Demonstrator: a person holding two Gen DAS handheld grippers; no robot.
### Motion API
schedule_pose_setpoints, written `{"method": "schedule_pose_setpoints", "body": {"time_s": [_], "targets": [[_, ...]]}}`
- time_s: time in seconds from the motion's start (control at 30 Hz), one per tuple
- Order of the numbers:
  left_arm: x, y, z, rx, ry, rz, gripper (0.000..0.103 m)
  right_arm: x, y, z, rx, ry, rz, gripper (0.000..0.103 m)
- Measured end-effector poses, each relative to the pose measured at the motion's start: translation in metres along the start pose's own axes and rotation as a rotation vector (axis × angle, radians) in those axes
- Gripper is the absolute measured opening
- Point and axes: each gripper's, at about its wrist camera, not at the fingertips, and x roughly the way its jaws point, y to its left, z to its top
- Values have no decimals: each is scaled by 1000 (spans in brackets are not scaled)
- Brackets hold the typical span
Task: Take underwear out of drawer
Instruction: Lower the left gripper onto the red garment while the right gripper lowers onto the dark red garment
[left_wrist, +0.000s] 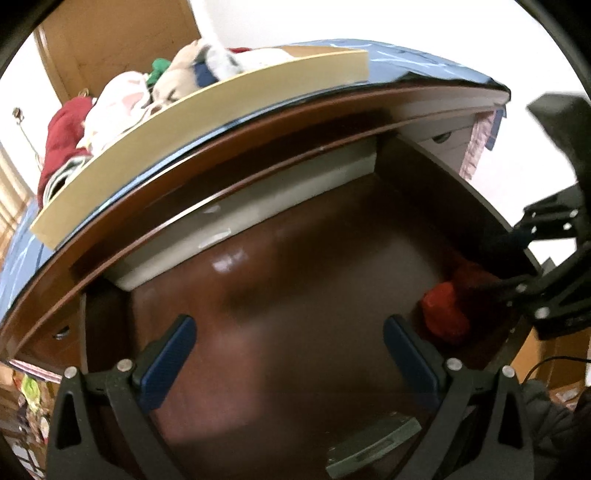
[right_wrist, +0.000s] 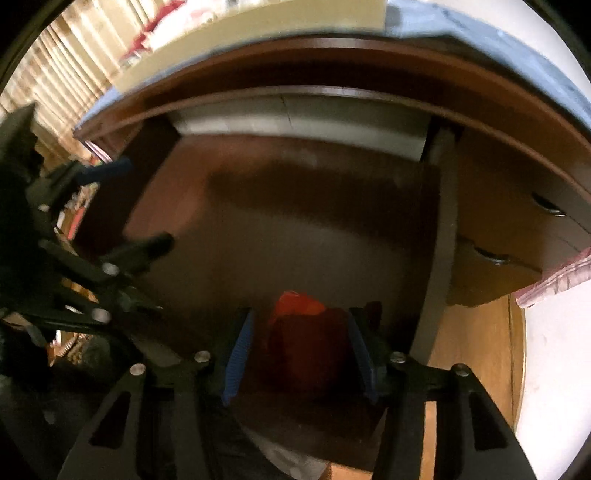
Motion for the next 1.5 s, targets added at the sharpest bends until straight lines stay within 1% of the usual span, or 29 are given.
{"method": "schedule_pose_setpoints", "body": {"time_s": [0.03, 0.07, 0.13, 0.23, 0.33, 0.37, 0.43, 0.53, 0.63, 0.73, 0.8, 0.9, 0.93, 0.97, 1.03, 1.1, 1.17, 1.2, 1.27, 1.3, 1.37, 1.47, 1.5], "targets": [[1, 1, 0, -6, 5, -7, 103, 5, -2, 2, 0, 25, -5, 52], [1, 2, 0, -9, 8, -11, 103, 11, -3, 3, -7, 53, -7, 45], [3, 3, 0, -13, 14, -18, 103, 14, 0, 6, -38, 81, -23, 45], [6, 3, 1, -21, 25, -25, 103, 24, 8, 10, -113, 184, -68, 45], [6, 4, 2, -23, 27, -22, 102, 29, 12, 15, -152, 247, -82, 45], [5, 4, 2, -24, 26, -22, 103, 29, 13, 16, -168, 263, -82, 45], [4, 5, 2, -26, 22, -21, 103, 30, 14, 15, -192, 283, -70, 39], [3, 8, 4, -33, 21, -24, 102, 23, 11, 14, -200, 277, -56, 34], [6, 10, 7, -54, 30, -45, 103, 12, 2, 13, -149, 225, -26, 32], [11, 9, 11, -80, 59, -91, 103, -2, -13, 14, -52, 135, 66, 31], [14, 8, 13, -97, 75, -126, 103, -16, -26, 14, 39, 35, 157, 31], [20, 3, 18, -119, 112, -184, 102, -31, -40, 13, 148, -89, 232, 31], [22, 0, 20, -120, 123, -204, 102, -35, -44, 13, 177, -120, 245, 31], [24, -4, 23, -118, 133, -222, 102, -42, -47, 10, 205, -163, 246, 31], [29, -17, 30, -103, 154, -258, 102, -53, -48, 8, 224, -217, 230, 31], [37, -32, 37, -85, 185, -282, 99, -67, -46, 3, 237, -282, 211, 31], [45, -48, 41, -66, 219, -300, 92, -78, -48, -1, 249, -332, 198, 31], [48, -54, 41, -55, 240, -306, 90, -82, -48, -3, 252, -358, 184, 32], [60, -70, 42, -27, 292, -311, 84, -91, -54, -6, 259, -402, 154, 32], [65, -76, 42, -16, 320, -314, 84, -93, -52, -7, 265, -416, 146, 32], [76, -86, 41, -6, 380, -344, 84, -96, -58, -9, 276, -430, 139, 32], [91, -93, 38, -50, 468, -393, 84, -97, -71, -16, 301, -452, 131, 32], [95, -96, 37, -68, 493, -405, 82, -98, -73, -18, 308, -459, 133, 32]]}}
